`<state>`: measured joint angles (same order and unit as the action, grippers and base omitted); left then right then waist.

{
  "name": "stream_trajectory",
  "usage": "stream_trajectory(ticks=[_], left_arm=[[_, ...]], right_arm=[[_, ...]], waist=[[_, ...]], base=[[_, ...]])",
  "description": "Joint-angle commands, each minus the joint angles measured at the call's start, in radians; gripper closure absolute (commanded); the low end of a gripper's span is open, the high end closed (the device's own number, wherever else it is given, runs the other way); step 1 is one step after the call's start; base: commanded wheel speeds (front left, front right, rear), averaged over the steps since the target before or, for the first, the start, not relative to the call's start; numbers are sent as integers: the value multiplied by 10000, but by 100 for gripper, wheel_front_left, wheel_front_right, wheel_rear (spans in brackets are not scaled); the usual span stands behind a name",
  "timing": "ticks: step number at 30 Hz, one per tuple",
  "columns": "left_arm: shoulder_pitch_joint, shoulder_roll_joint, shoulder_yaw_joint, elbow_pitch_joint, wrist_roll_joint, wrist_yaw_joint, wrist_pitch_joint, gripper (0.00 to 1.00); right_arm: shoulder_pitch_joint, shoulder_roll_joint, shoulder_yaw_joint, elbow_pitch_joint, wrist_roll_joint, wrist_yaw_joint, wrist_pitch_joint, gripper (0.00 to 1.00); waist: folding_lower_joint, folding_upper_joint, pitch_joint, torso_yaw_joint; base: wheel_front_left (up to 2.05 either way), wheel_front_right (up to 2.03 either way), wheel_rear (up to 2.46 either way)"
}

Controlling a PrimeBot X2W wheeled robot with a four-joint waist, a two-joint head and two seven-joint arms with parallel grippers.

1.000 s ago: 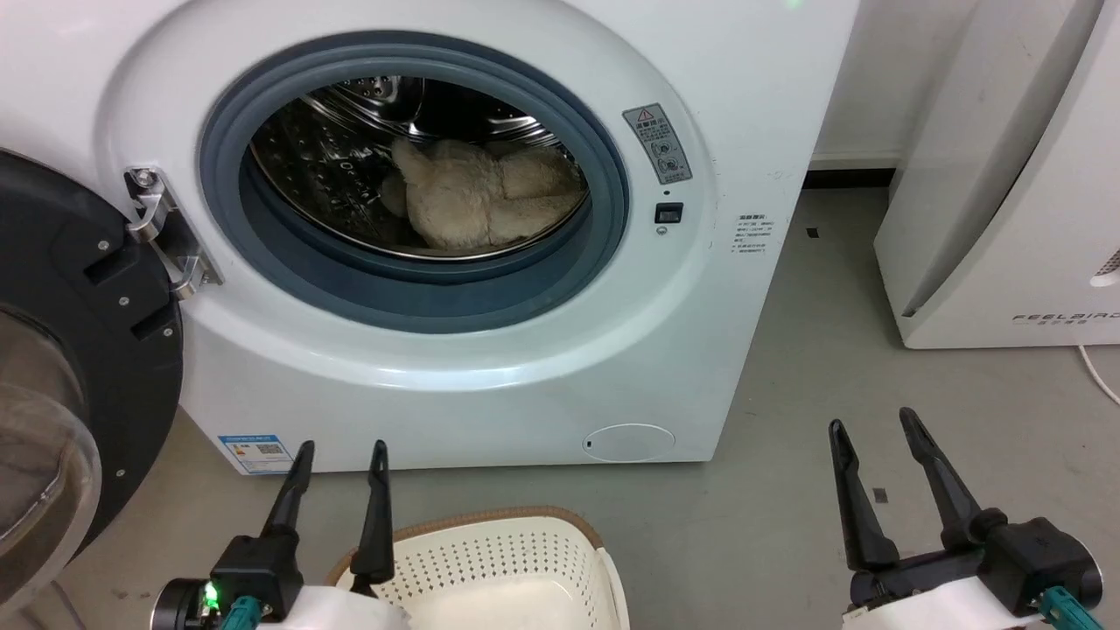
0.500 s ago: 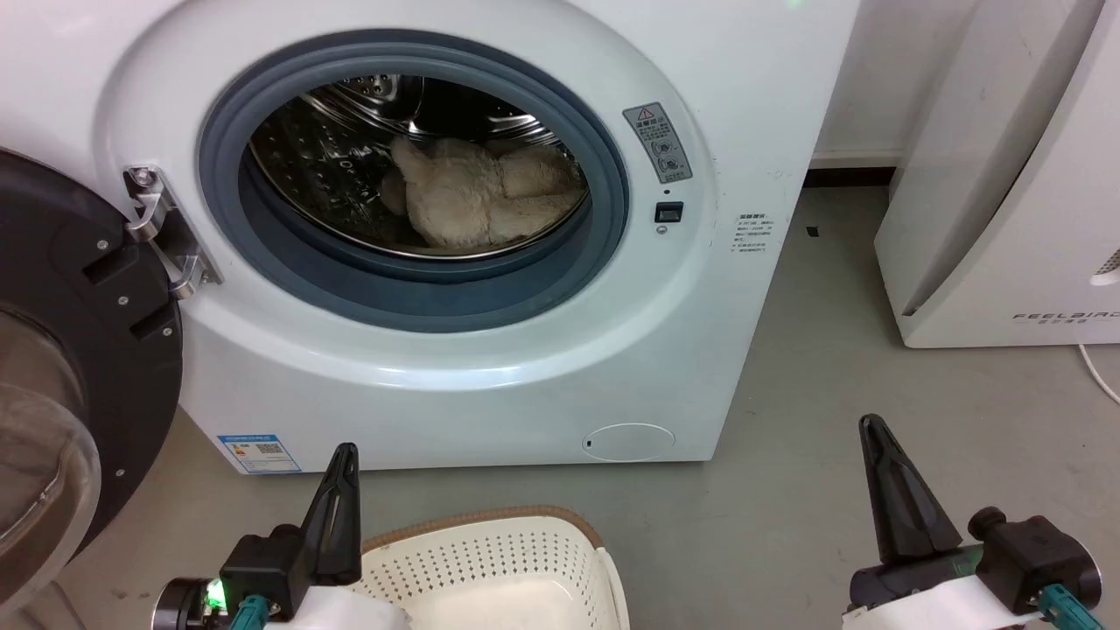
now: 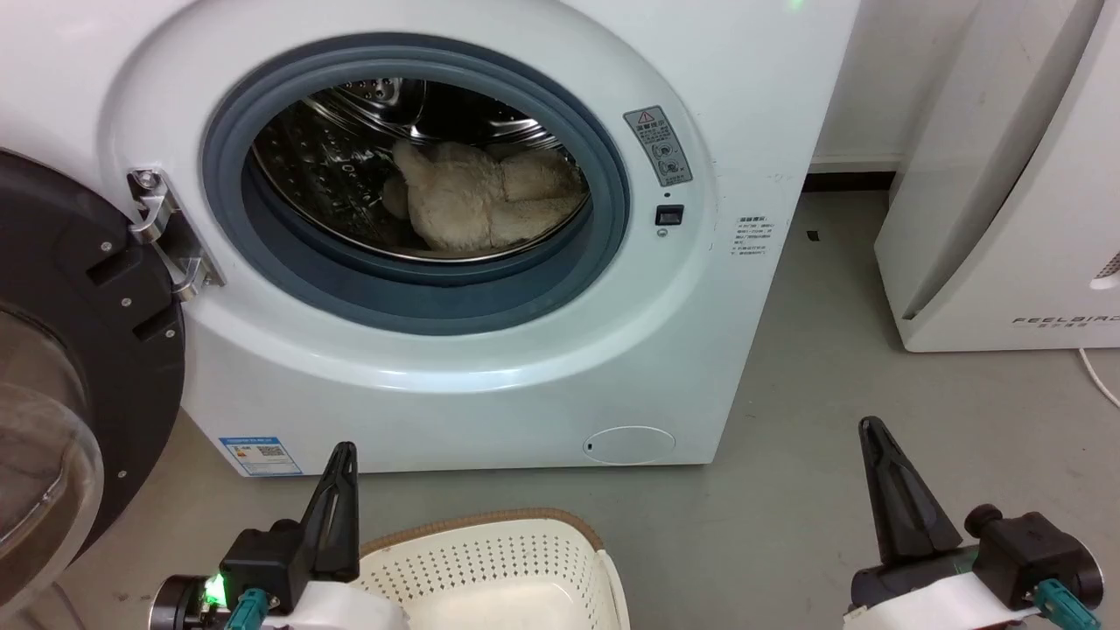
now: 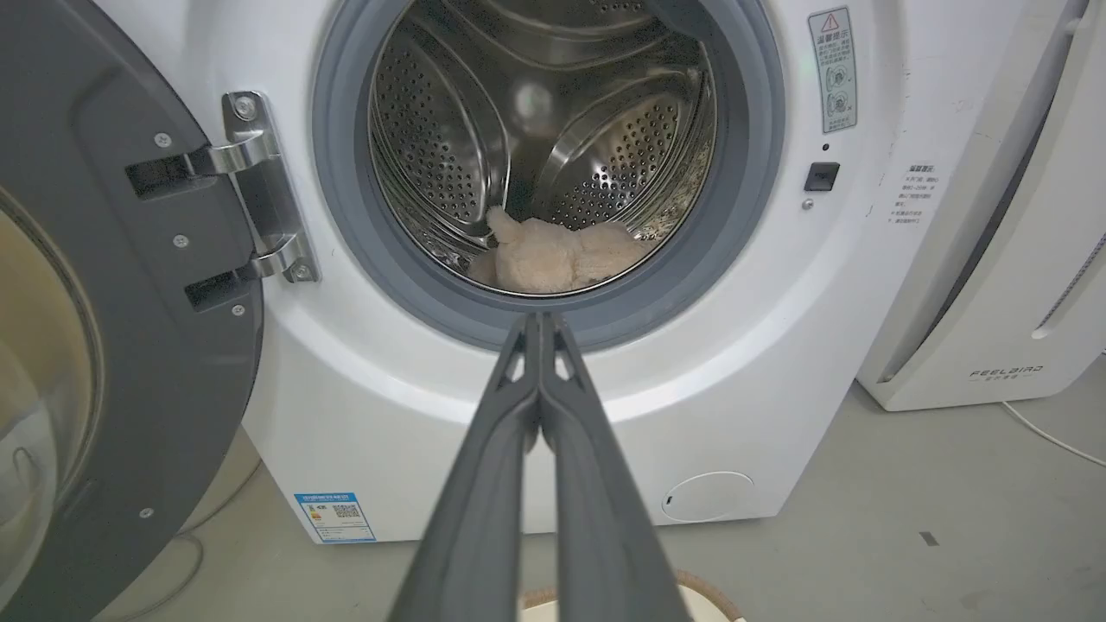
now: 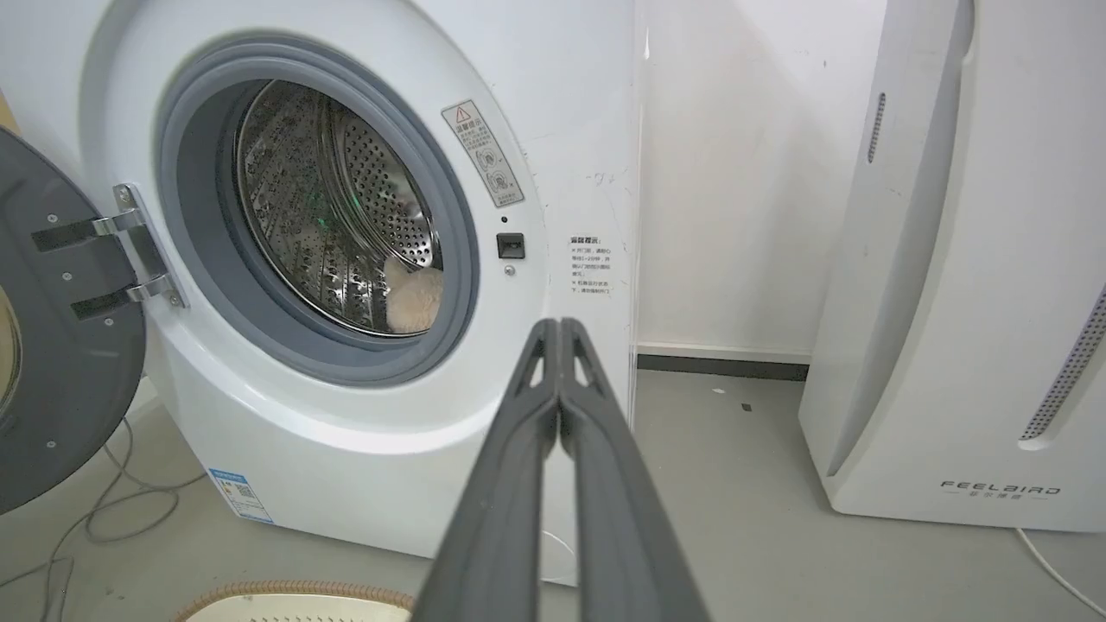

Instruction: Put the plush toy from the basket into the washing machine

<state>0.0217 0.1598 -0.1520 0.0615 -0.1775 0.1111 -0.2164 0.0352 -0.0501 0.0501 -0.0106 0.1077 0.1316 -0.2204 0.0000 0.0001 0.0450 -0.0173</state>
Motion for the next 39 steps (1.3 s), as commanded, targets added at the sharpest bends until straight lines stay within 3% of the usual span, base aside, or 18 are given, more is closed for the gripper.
stream_trajectory(ticks=[1, 39], left_arm=[[-37, -71, 59, -61, 98, -47, 67, 100], [-101, -439, 584, -260, 700, -429, 820, 100]], right_arm=[[-61, 0, -30, 17, -65, -2, 90, 100], [-166, 0, -199, 49, -428, -4, 849, 100]], waist=[[0, -1, -6, 2], [0, -1, -165, 64]], base=[[0, 0, 0], [0, 0, 0]])
